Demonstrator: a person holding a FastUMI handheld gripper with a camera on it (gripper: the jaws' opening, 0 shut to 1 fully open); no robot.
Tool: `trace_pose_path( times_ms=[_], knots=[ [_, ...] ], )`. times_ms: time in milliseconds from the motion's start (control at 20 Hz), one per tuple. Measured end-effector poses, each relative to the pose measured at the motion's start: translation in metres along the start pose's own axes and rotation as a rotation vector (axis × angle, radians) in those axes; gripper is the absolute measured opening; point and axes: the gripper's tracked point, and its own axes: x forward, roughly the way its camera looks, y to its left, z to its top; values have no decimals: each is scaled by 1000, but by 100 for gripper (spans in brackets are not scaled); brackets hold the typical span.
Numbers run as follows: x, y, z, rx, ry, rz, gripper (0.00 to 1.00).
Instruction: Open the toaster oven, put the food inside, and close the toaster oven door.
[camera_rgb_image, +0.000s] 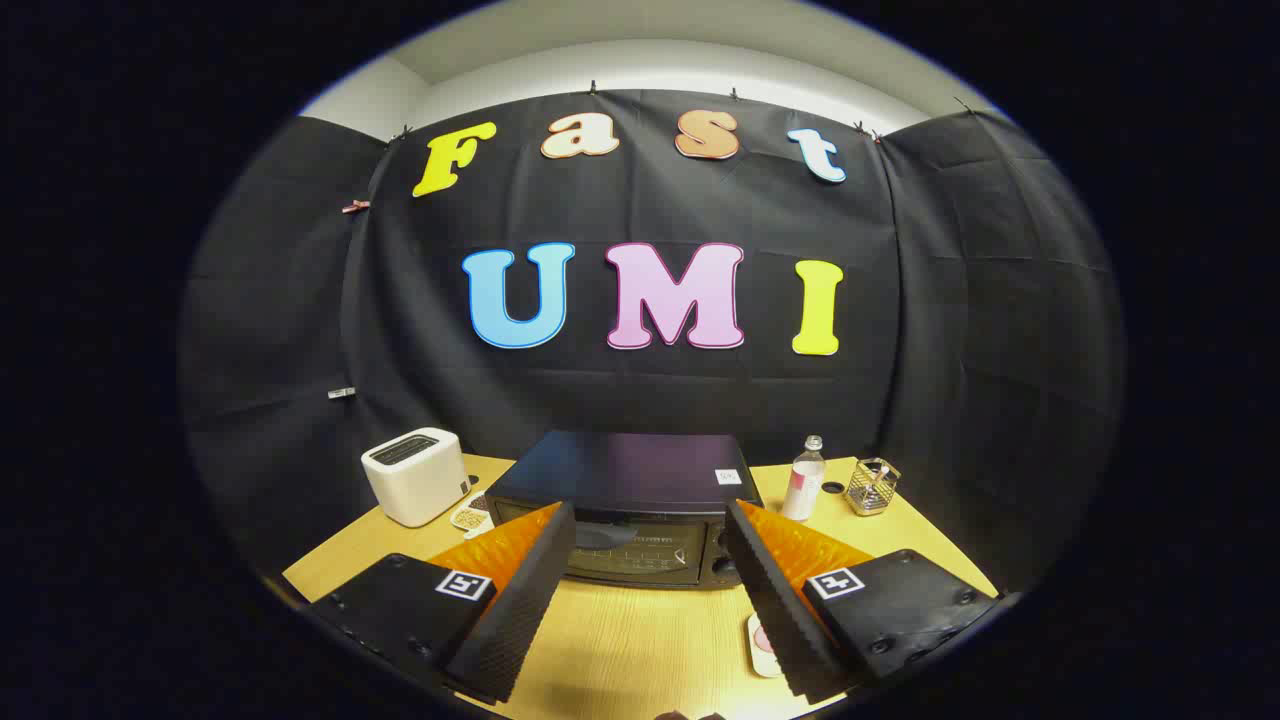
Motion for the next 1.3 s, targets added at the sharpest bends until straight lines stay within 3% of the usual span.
trace_pose_path(
  times_ms=[900, 1300],
  knots=[
    [16, 7, -7, 11, 28, 2, 99],
    [56, 27, -23, 55, 69, 4, 99]
  ],
)
